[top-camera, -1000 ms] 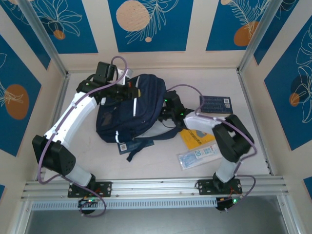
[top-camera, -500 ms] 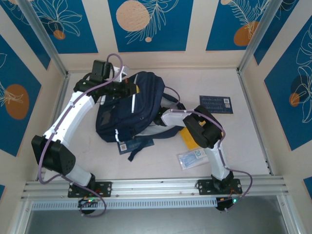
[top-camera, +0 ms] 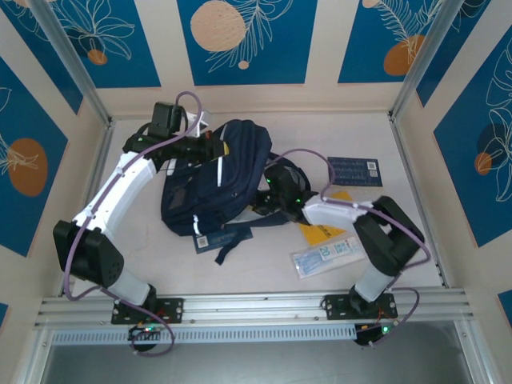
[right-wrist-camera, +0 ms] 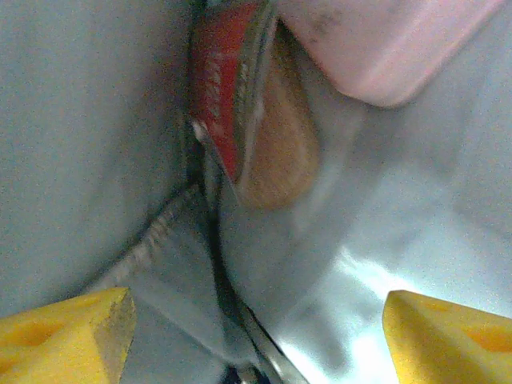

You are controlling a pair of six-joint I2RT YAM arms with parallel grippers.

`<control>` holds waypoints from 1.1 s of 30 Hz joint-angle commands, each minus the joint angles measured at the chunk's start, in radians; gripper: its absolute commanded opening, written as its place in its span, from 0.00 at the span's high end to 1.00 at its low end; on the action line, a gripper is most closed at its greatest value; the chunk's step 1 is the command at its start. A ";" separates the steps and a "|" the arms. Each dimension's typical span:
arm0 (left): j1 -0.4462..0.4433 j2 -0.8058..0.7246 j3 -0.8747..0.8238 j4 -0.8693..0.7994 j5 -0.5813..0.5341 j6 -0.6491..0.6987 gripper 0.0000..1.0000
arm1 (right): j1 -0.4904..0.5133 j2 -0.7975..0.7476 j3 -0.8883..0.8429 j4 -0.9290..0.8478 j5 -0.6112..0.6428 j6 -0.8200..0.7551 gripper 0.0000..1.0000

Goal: Pack the student bag
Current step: Close the student bag at the center of the table.

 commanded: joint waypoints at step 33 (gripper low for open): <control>-0.188 -0.248 -0.566 0.092 -0.242 0.001 0.44 | -0.079 -0.648 -0.234 -0.585 0.302 -0.216 0.36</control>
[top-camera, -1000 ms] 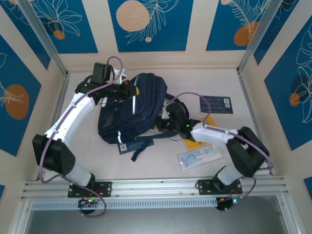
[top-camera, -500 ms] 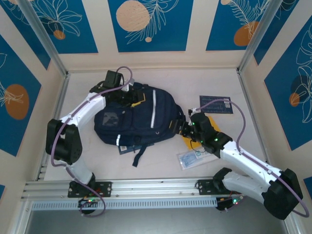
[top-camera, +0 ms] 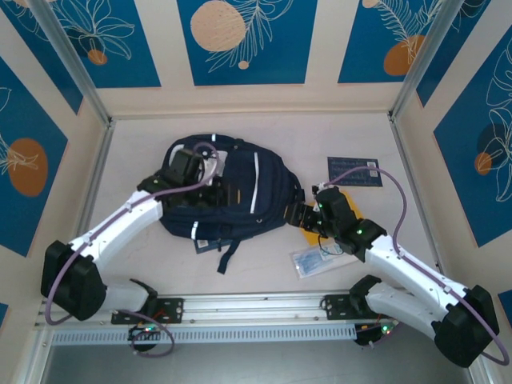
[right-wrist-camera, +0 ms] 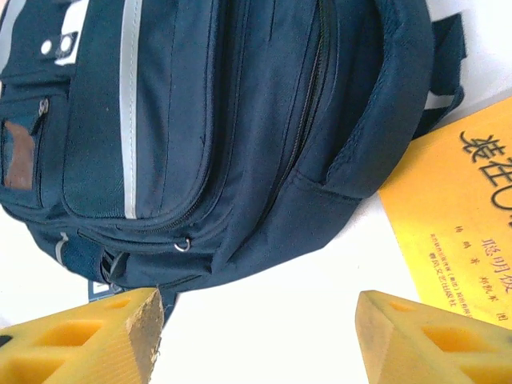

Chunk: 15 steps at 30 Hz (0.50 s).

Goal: Pack the student bag
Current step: Close the student bag at the center of the table, then move the student bag to the center of the table.

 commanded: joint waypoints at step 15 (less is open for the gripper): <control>-0.010 -0.018 -0.200 -0.013 -0.210 -0.103 0.44 | 0.218 0.474 0.290 -0.126 -0.049 -0.189 0.55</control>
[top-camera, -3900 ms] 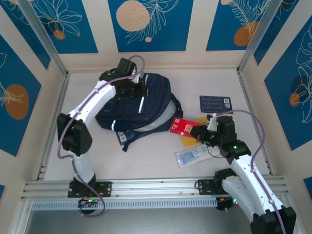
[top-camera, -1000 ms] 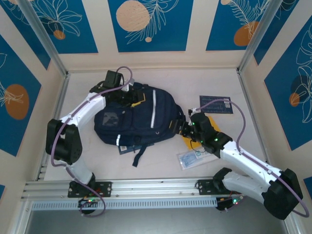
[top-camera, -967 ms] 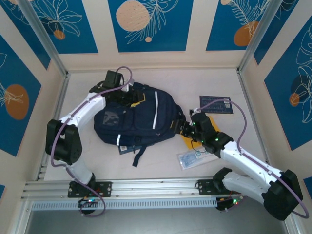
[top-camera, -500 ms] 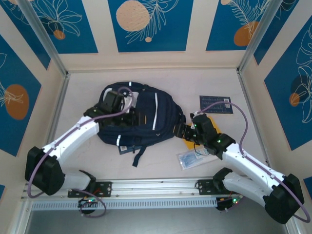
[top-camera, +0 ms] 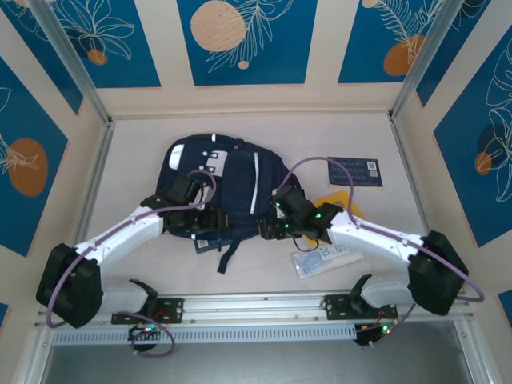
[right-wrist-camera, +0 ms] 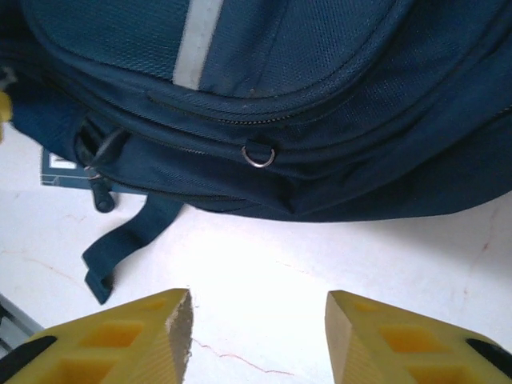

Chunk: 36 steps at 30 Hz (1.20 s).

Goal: Pack the student bag
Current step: Move the student bag to the center of the table, then pick up the book from the center of the table.

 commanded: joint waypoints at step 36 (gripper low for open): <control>0.039 0.109 -0.046 -0.066 -0.313 -0.156 0.41 | -0.088 0.538 0.374 0.060 -0.220 -0.038 0.48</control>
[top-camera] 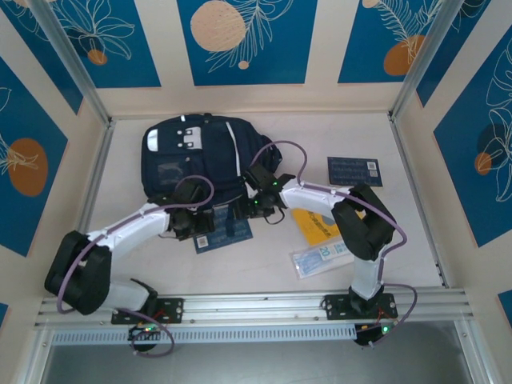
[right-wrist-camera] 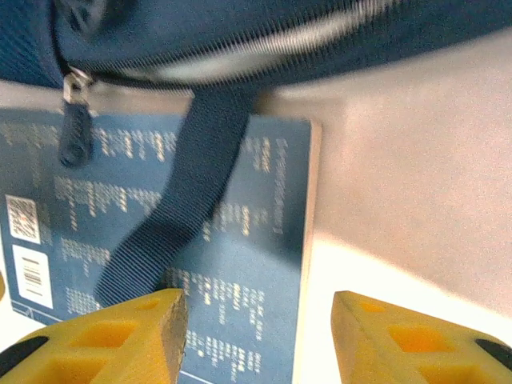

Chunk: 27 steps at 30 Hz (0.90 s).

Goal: Pack the student bag
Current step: Pick up the book from the center of the table.

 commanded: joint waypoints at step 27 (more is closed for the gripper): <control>0.032 0.107 -0.090 0.194 0.107 0.038 0.54 | -0.055 0.017 -0.074 0.150 -0.485 0.076 0.50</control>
